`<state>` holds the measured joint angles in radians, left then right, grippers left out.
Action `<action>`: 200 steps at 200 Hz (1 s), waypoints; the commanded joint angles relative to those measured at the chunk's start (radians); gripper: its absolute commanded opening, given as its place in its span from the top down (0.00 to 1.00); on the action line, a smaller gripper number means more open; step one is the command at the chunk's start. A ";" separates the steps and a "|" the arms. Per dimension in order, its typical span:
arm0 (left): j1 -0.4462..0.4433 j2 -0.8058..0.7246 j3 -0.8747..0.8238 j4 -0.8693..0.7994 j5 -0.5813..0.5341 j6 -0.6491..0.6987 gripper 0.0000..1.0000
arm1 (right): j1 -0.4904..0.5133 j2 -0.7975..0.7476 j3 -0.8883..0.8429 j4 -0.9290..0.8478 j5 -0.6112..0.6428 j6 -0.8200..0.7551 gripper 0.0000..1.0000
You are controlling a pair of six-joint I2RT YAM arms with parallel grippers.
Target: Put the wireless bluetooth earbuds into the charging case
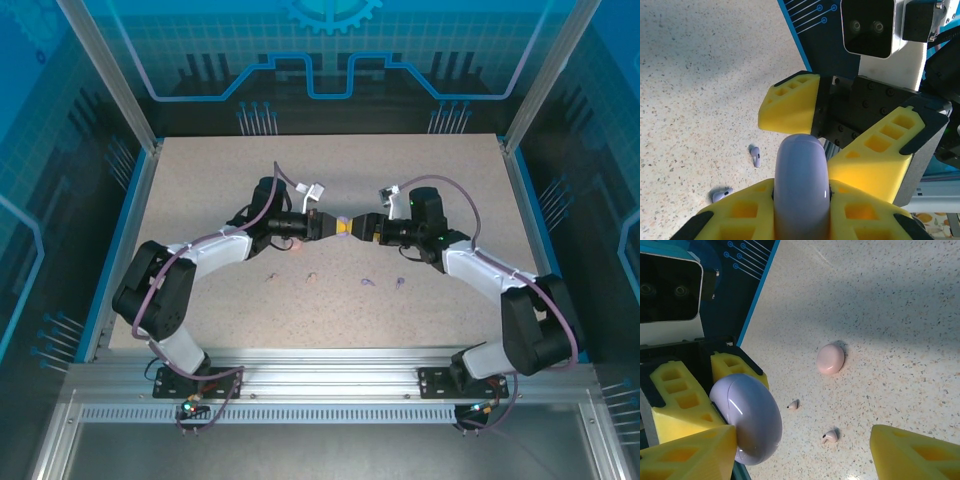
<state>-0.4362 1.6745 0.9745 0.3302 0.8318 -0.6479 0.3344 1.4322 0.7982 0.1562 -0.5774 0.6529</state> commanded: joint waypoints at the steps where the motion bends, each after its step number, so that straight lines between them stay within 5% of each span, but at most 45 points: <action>1: -0.003 -0.008 0.031 0.018 0.061 0.011 1.00 | -0.023 0.039 -0.009 -0.031 0.051 -0.014 0.31; 138: -0.004 0.004 0.036 -0.011 0.043 0.040 1.00 | -0.081 -0.040 -0.024 -0.062 0.005 0.038 0.31; 175: -0.006 -0.028 0.005 -0.018 -0.111 0.076 1.00 | -0.081 -0.019 0.043 -0.196 0.120 0.301 0.24; 200: -0.024 -0.067 -0.072 0.111 -0.237 0.109 1.00 | -0.058 0.011 0.040 -0.114 0.123 0.577 0.20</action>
<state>-0.4423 1.6661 0.9649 0.3382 0.7387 -0.6010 0.2653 1.4132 0.8146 0.0372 -0.4942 0.9279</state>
